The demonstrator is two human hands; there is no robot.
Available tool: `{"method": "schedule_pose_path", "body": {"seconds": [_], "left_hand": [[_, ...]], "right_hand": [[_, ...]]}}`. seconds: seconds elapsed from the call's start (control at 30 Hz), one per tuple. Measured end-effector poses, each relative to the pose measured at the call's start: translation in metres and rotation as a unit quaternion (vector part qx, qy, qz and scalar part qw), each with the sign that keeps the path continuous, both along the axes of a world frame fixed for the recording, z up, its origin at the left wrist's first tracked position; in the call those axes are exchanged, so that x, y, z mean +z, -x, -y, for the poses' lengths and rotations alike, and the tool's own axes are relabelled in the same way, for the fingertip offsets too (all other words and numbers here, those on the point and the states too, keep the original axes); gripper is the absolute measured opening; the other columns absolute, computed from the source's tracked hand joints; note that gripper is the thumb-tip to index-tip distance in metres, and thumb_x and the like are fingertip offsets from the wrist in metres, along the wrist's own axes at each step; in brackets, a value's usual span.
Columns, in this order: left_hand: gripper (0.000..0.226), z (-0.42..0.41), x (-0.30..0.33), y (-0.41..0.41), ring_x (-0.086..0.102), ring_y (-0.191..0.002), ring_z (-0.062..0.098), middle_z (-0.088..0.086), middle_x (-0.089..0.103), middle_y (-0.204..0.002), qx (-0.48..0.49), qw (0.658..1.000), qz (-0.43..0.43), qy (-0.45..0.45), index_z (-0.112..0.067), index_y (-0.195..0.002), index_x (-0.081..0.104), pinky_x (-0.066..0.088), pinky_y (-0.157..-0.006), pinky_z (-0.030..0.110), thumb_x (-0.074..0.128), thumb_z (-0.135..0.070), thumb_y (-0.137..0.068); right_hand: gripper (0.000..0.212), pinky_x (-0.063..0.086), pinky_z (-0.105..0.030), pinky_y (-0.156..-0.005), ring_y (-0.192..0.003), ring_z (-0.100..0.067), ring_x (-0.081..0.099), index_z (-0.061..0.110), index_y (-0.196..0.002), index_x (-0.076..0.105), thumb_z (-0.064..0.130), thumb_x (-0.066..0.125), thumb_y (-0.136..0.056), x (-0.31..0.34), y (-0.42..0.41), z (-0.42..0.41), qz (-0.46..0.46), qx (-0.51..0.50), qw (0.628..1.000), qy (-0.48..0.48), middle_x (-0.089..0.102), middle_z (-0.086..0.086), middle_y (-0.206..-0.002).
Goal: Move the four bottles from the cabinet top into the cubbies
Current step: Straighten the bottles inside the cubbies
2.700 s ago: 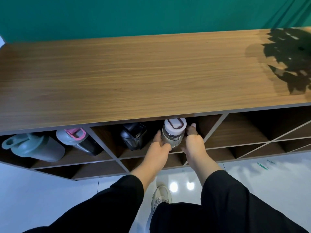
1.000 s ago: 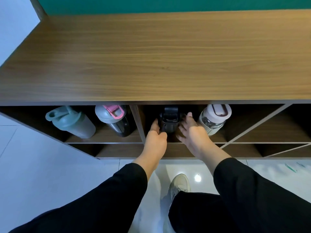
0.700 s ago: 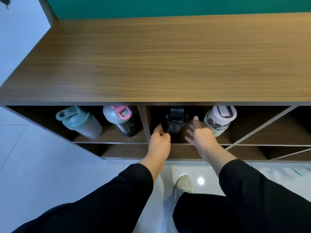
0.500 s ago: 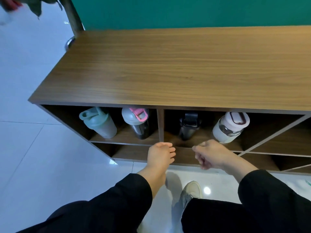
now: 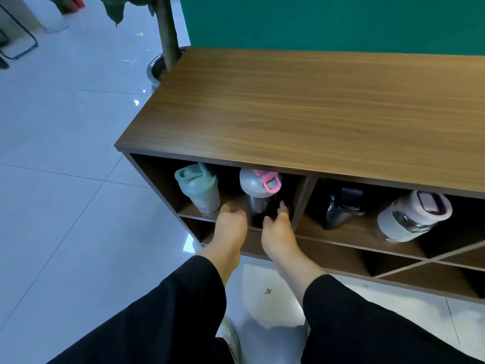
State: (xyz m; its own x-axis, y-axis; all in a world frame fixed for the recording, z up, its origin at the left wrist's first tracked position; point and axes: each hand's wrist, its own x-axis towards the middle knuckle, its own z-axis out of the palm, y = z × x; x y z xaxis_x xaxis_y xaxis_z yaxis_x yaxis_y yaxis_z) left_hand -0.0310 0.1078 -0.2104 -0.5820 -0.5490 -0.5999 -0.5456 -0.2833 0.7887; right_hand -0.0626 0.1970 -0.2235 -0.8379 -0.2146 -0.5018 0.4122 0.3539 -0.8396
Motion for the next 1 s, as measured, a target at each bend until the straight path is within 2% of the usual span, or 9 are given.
{"method": "schedule_pose_path", "body": {"seconds": [0.07, 0.17, 0.23, 0.33, 0.5, 0.63, 0.7, 0.83, 1.0], "left_hand": [[0.059, 0.005, -0.005, 0.000, 0.061, -0.114, 0.033, 0.017, 0.064, -0.128, -0.050, 0.998, 0.015, 0.028, -0.018, -0.152, 0.039, 0.049, -0.101, 0.044, 0.040, -0.003, -0.096], [0.074, 0.013, -0.015, 0.003, 0.050, -0.132, 0.022, 0.004, 0.048, -0.155, -0.119, 0.992, 0.005, 0.036, -0.024, -0.163, 0.018, 0.044, -0.103, 0.033, 0.039, 0.001, -0.097], [0.078, 0.016, -0.023, 0.009, 0.043, -0.143, 0.018, -0.001, 0.047, -0.153, -0.151, 0.988, -0.018, 0.023, -0.024, -0.164, 0.016, 0.037, -0.114, 0.033, 0.040, 0.006, -0.096], [0.081, 0.019, -0.036, 0.021, 0.052, -0.133, 0.016, -0.004, 0.057, -0.141, -0.153, 0.987, -0.039, 0.022, -0.027, -0.162, 0.023, 0.041, -0.113, 0.036, 0.042, 0.010, -0.092], [0.085, 0.028, -0.043, 0.033, 0.054, -0.135, 0.022, 0.003, 0.060, -0.144, -0.140, 0.989, -0.049, 0.021, -0.029, -0.159, 0.031, 0.041, -0.116, 0.048, 0.045, 0.013, -0.086], [0.085, 0.034, -0.047, 0.032, 0.046, -0.144, 0.028, 0.007, 0.051, -0.154, -0.114, 0.992, -0.058, 0.006, -0.023, -0.161, 0.019, 0.035, -0.120, 0.048, 0.040, 0.019, -0.090], [0.081, 0.033, -0.050, 0.029, 0.047, -0.143, 0.030, 0.009, 0.052, -0.153, -0.120, 0.991, -0.052, 0.018, -0.021, -0.160, 0.022, 0.034, -0.120, 0.049, 0.040, 0.016, -0.091], [0.083, 0.032, -0.054, 0.026, 0.051, -0.137, 0.021, 0.004, 0.056, -0.149, -0.181, 0.982, -0.048, 0.024, -0.027, -0.160, 0.026, 0.037, -0.119, 0.045, 0.041, 0.011, -0.088], [0.086, 0.032, -0.053, 0.031, 0.050, -0.140, 0.026, 0.004, 0.054, -0.151, -0.184, 0.982, -0.045, 0.019, -0.028, -0.162, 0.023, 0.036, -0.120, 0.048, 0.042, 0.012, -0.089]], "right_hand": [[0.066, 0.034, -0.030, -0.102, -0.144, -0.031, 0.038, 0.024, -0.161, 0.002, 0.010, 0.036, -0.107, -0.005, 0.016, 0.008, 0.018, -0.013, 1.000, -0.008, 0.027, -0.009, -0.164], [0.070, 0.035, -0.038, -0.111, -0.146, -0.033, 0.036, 0.025, -0.161, -0.002, 0.014, 0.040, -0.106, -0.015, 0.029, 0.014, 0.016, 0.015, 0.999, -0.033, 0.030, -0.011, -0.163], [0.071, 0.037, -0.042, -0.114, -0.146, -0.034, 0.036, 0.027, -0.161, -0.001, 0.017, 0.042, -0.105, -0.021, 0.032, 0.018, 0.015, 0.031, 0.998, -0.045, 0.031, -0.012, -0.163], [0.071, 0.036, -0.043, -0.115, -0.146, -0.033, 0.037, 0.028, -0.161, 0.005, 0.014, 0.045, -0.104, -0.031, 0.033, 0.021, -0.003, 0.029, 0.999, -0.043, 0.034, -0.012, -0.162], [0.073, 0.037, -0.029, -0.101, -0.141, -0.030, 0.043, 0.024, -0.160, 0.011, 0.002, 0.045, -0.100, -0.042, 0.024, 0.021, -0.019, -0.005, 0.999, -0.035, 0.039, -0.012, -0.158], [0.077, 0.029, -0.024, -0.099, -0.148, -0.027, 0.032, 0.023, -0.161, 0.005, 0.002, 0.045, -0.100, -0.047, 0.024, 0.018, -0.025, -0.011, 0.999, -0.030, 0.028, -0.010, -0.164], [0.076, 0.030, -0.025, -0.100, -0.148, -0.027, 0.033, 0.023, -0.161, 0.005, 0.003, 0.046, -0.100, -0.050, 0.028, 0.017, -0.022, -0.001, 0.999, -0.033, 0.030, -0.011, -0.163], [0.073, 0.037, -0.027, -0.099, -0.142, -0.027, 0.042, 0.023, -0.161, 0.012, 0.003, 0.045, -0.099, -0.051, 0.031, 0.019, -0.018, 0.005, 0.999, -0.030, 0.041, -0.011, -0.158], [0.073, 0.031, -0.022, -0.094, -0.145, -0.028, 0.037, 0.021, -0.162, 0.004, 0.005, 0.042, -0.102, -0.047, 0.030, 0.011, -0.017, 0.027, 0.998, -0.049, 0.034, -0.012, -0.161]]}}
